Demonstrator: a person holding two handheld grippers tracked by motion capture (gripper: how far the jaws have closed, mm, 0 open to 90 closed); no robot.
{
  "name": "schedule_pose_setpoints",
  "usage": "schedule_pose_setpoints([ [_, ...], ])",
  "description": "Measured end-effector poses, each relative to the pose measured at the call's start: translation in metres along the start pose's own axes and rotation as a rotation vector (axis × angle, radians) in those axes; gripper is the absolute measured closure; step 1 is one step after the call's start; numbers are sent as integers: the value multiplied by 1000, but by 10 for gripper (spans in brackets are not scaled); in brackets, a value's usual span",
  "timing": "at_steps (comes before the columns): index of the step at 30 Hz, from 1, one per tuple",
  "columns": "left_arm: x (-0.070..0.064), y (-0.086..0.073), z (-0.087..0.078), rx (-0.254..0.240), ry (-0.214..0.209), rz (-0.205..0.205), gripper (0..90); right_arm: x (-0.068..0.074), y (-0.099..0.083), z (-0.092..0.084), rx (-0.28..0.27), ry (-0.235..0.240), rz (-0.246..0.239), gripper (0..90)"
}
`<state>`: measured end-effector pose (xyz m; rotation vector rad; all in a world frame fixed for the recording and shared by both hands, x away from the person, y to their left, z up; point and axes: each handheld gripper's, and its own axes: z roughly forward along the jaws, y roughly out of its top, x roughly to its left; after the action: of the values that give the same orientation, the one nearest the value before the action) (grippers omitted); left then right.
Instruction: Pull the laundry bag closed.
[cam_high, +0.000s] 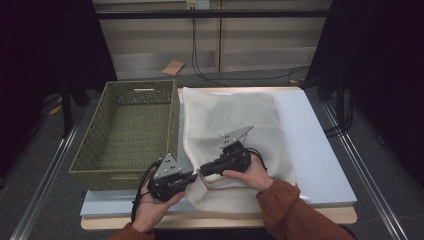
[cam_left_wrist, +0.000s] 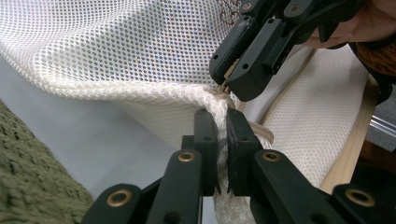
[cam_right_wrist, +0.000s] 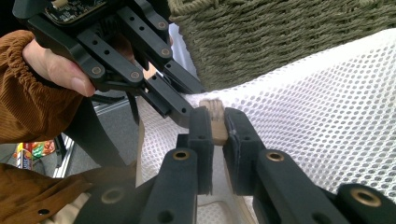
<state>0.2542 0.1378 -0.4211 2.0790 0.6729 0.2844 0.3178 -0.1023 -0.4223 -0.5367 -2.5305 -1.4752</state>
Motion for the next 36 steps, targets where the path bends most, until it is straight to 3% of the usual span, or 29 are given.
schedule_pose_setpoints([
  [8,1,0,-6,-38,6,-18,867,4,1,1,-9,-25,-9,828],
  [17,3,1,-8,-44,0,-19,868,5,1,1,-13,-36,-14,828],
  [25,3,3,-10,-66,-7,-44,869,6,1,0,-4,-35,-27,829],
  [32,3,4,-12,-68,-8,-42,869,8,1,-1,-4,-43,-34,829],
  [36,-1,5,-15,-74,10,-16,869,8,1,-1,-7,-38,-37,829],
])
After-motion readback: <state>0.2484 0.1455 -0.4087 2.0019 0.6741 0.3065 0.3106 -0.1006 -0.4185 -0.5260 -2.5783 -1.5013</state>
